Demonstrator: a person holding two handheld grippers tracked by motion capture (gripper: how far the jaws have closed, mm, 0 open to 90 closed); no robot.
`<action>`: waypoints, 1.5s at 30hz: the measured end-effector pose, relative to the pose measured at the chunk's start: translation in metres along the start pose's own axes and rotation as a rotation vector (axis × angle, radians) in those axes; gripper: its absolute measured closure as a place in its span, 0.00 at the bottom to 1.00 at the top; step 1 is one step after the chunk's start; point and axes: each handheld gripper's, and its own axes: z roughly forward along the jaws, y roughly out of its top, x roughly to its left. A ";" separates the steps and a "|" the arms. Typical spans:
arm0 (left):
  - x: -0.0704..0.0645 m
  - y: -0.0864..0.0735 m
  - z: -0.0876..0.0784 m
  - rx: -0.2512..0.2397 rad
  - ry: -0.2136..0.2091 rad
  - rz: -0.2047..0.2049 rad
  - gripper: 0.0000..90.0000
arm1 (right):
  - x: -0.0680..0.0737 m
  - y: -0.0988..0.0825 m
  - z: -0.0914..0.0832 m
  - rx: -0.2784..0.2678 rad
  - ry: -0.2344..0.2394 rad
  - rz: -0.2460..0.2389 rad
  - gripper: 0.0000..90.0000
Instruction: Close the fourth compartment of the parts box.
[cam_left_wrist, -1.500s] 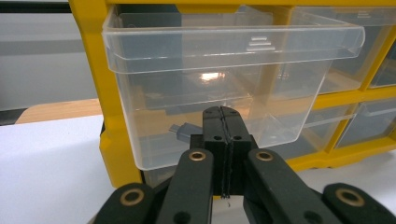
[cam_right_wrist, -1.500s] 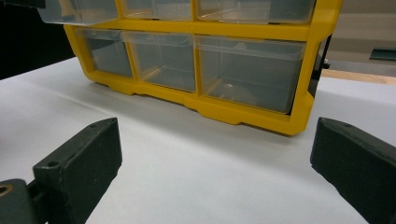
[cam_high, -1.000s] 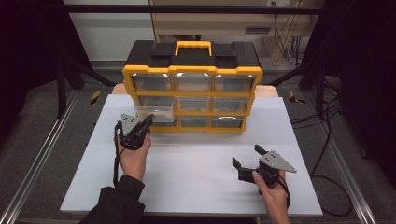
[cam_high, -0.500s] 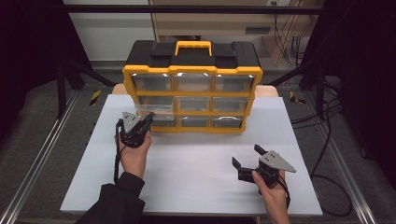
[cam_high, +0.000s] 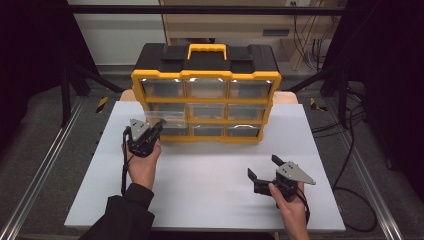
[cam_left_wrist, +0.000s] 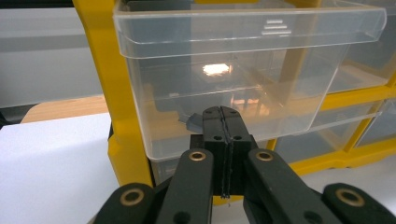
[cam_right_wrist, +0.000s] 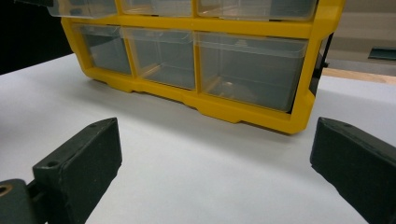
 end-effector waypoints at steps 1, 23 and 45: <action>0.000 0.000 0.000 0.001 0.000 -0.001 1.00 | 0.000 0.000 0.000 0.000 -0.003 -0.001 0.03; 0.001 0.006 0.006 0.006 0.011 0.018 1.00 | -0.001 0.000 0.000 -0.002 -0.006 0.006 0.03; 0.001 0.008 0.012 0.013 0.009 0.018 1.00 | -0.001 0.000 0.000 0.009 0.001 0.008 0.03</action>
